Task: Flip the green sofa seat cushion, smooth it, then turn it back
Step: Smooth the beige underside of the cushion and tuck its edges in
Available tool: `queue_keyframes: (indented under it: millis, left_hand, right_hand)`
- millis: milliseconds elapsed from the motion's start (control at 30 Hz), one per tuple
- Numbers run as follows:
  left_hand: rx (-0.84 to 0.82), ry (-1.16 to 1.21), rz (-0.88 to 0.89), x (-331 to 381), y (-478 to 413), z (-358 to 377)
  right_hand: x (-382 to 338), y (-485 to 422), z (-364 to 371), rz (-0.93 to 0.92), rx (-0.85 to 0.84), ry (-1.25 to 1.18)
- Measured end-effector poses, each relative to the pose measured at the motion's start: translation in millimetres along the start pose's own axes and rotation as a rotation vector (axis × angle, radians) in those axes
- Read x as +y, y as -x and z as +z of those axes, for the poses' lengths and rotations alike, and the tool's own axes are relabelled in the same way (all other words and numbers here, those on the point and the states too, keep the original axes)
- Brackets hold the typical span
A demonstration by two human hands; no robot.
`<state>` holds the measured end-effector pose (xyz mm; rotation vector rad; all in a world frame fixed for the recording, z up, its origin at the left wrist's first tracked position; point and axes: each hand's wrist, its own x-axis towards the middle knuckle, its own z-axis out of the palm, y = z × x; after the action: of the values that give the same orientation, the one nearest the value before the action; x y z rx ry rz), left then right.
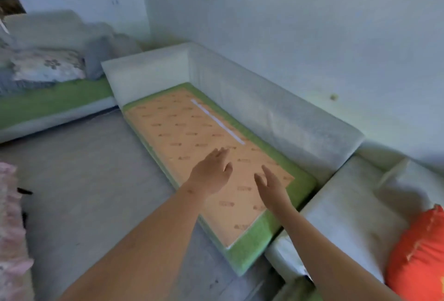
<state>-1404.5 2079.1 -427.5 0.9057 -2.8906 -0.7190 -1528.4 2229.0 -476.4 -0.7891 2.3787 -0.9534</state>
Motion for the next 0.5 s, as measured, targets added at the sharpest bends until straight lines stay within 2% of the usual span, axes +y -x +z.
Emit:
queue_keyframes:
  millis: [200,300,500]
  left_hand:
    - [0.092,-0.037,0.029,0.8,27.3,-99.4]
    - [0.114,-0.064,0.027,-5.6,23.7,-123.2]
    - [0.111,-0.122,0.071,-26.6,-2.2,-145.9]
  right_hand:
    - [-67.8,20.4,-46.5,-0.232,-0.019,0.473]
    - [-89.4,10.6,-58.3,-0.293,0.001,0.563]
    - [-122.3,-37.7,-65.1,-0.287,-0.024,0.624]
